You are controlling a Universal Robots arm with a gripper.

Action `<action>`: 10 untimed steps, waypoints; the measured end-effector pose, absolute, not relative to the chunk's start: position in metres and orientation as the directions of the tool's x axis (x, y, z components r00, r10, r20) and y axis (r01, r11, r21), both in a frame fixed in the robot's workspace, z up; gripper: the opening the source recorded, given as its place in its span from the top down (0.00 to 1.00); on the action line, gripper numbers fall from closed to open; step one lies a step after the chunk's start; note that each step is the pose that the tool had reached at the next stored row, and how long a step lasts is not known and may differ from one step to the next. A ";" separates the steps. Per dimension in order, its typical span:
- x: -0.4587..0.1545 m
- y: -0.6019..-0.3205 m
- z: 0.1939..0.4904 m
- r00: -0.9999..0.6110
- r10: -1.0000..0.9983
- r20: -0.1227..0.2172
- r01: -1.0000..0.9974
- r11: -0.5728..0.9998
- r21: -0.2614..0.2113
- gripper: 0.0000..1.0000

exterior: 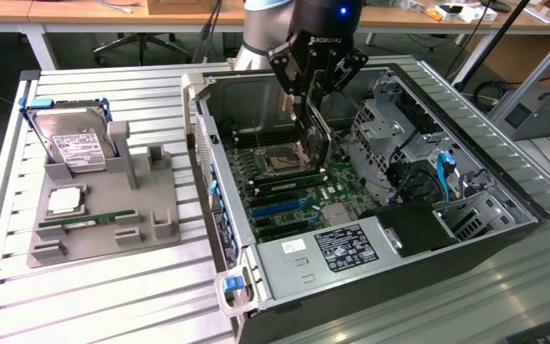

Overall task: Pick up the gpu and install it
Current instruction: 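Pick up the gpu and move the gpu toward the slot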

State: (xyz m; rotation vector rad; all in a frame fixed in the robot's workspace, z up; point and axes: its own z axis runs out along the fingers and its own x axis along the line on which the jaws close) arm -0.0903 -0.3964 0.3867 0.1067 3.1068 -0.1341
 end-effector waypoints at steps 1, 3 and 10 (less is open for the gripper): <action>-0.090 -0.396 0.387 -0.997 0.067 -0.033 0.070 0.994 -0.085 0.73; -0.089 -0.396 0.386 -0.997 0.067 -0.033 0.070 0.994 -0.087 0.73; -0.086 -0.396 0.385 -0.997 0.067 -0.033 0.070 0.993 -0.090 0.73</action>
